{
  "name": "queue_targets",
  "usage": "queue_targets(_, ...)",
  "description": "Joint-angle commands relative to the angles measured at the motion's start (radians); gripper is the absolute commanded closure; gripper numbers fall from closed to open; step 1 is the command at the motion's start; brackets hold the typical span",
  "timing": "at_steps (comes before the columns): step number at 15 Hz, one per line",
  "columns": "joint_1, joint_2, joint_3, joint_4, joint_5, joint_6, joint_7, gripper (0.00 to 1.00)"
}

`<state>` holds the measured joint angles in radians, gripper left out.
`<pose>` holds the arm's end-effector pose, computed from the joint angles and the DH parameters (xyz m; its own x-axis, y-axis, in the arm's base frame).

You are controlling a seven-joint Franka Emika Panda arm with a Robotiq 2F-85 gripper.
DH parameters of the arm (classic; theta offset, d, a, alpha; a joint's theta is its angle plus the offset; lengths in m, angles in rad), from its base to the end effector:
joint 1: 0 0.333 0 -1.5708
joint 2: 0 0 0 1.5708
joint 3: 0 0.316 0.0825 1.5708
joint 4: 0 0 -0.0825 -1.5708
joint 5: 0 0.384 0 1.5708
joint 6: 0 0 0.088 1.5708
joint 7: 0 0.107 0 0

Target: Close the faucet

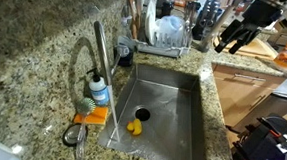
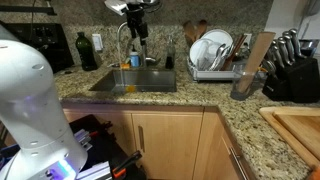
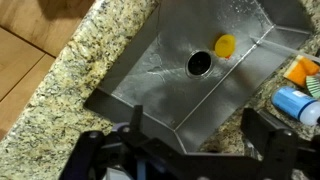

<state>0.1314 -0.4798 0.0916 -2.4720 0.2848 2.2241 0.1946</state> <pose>0.4097 0.1042 0.4856 0.9754 -0.1437 0.1672 -0.0985 -0.9626 -0.2525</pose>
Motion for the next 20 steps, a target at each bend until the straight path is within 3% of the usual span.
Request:
queue_targets(1,-0.006,0.000,0.005,0.002,0.003,-0.004,-0.002,0.00)
queue_targets(4,-0.006,0.000,0.005,0.002,0.003,-0.004,-0.002,0.00)
queue_targets(6,-0.053,0.013,-0.039,-0.022,0.026,0.055,0.028,0.00)
queue_targets(10,0.018,0.210,-0.207,-0.037,0.339,0.176,-0.235,0.00)
queue_targets(12,0.096,0.331,-0.295,0.000,0.515,0.146,-0.395,0.00)
queue_targets(13,0.109,0.390,-0.296,0.019,0.604,0.110,-0.462,0.00)
queue_targets(14,0.003,0.274,-0.211,-0.038,0.506,0.125,-0.381,0.00)
queue_targets(16,-0.006,0.333,-0.195,-0.027,0.526,0.132,-0.409,0.00)
queue_targets(17,-0.016,0.300,-0.154,-0.050,0.414,0.234,-0.348,0.00)
queue_targets(20,-0.028,0.265,-0.076,-0.069,0.149,0.241,-0.176,0.00)
